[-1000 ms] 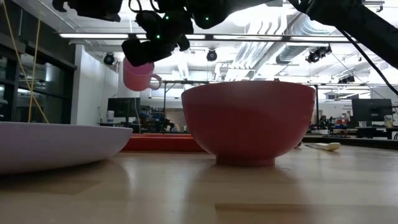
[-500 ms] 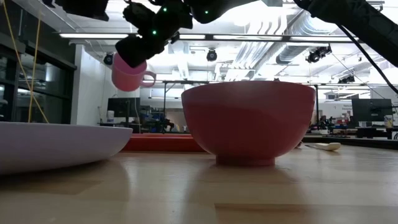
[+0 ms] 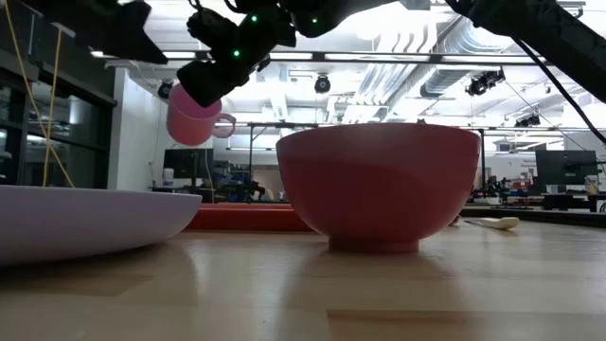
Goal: Set up tray
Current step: Put the pink mug on the top left of the red serving tray
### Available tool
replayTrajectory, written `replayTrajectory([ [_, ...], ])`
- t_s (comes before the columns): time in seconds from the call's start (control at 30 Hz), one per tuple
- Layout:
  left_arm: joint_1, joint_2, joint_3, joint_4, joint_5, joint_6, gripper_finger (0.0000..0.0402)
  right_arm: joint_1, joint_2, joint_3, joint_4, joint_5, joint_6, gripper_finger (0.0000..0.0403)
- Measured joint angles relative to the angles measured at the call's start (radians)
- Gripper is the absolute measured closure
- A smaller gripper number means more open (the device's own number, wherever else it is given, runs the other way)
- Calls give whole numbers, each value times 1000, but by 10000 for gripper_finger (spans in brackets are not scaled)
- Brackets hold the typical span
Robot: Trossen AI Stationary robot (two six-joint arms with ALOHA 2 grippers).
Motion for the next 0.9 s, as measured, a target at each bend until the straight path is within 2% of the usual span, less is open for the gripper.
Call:
replayTrajectory([
  [0.13, 83, 21, 0, 7, 105, -4, 284, 9, 0, 0, -33, -16, 50, 403],
  [0.27, 173, 62, -1, 7, 257, -11, 284, 9, 0, 0, -54, 27, 77, 403],
  [0.37, 217, 92, 13, 14, 319, -16, 284, 5, 0, 0, -73, 43, 98, 403],
  [0.7, 302, 237, 132, -126, 354, -15, 284, -1, -1, 0, -96, 40, 151, 403],
  [0.9, 306, 298, 153, -129, 342, -15, 284, 0, -1, 0, -117, 62, 148, 403],
])
